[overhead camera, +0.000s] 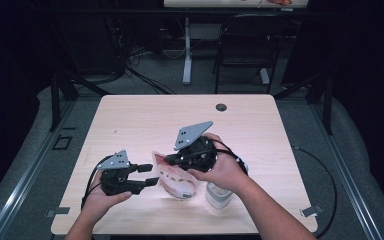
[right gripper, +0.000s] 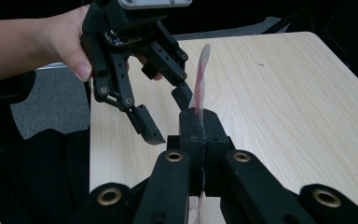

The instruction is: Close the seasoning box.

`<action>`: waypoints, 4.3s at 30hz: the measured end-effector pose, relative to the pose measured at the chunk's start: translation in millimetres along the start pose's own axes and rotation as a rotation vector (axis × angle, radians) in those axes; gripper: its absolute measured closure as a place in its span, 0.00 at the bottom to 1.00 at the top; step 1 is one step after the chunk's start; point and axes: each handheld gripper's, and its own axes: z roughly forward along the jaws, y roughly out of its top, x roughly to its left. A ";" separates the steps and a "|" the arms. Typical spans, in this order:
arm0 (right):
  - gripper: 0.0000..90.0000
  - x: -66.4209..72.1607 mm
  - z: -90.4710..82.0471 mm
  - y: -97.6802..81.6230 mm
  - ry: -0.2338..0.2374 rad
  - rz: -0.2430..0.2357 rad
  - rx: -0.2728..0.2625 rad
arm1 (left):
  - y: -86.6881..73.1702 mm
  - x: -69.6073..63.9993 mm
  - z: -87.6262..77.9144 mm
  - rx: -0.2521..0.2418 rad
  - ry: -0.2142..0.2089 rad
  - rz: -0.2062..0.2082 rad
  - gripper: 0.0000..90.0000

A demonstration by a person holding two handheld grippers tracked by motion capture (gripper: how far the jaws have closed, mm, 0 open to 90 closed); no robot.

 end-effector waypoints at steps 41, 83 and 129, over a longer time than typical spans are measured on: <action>1.00 6.9 -22.0 8.3 0.009 -0.044 -0.055 | -2.6 -12.2 25.5 0.040 -0.061 0.045 0.48; 1.00 9.0 -21.4 11.8 0.077 -0.063 -0.067 | -9.9 -13.2 45.5 0.020 -0.166 0.074 0.38; 1.00 6.3 -29.9 10.4 0.144 -0.088 -0.106 | -12.9 -16.1 46.3 0.083 -0.197 0.124 0.54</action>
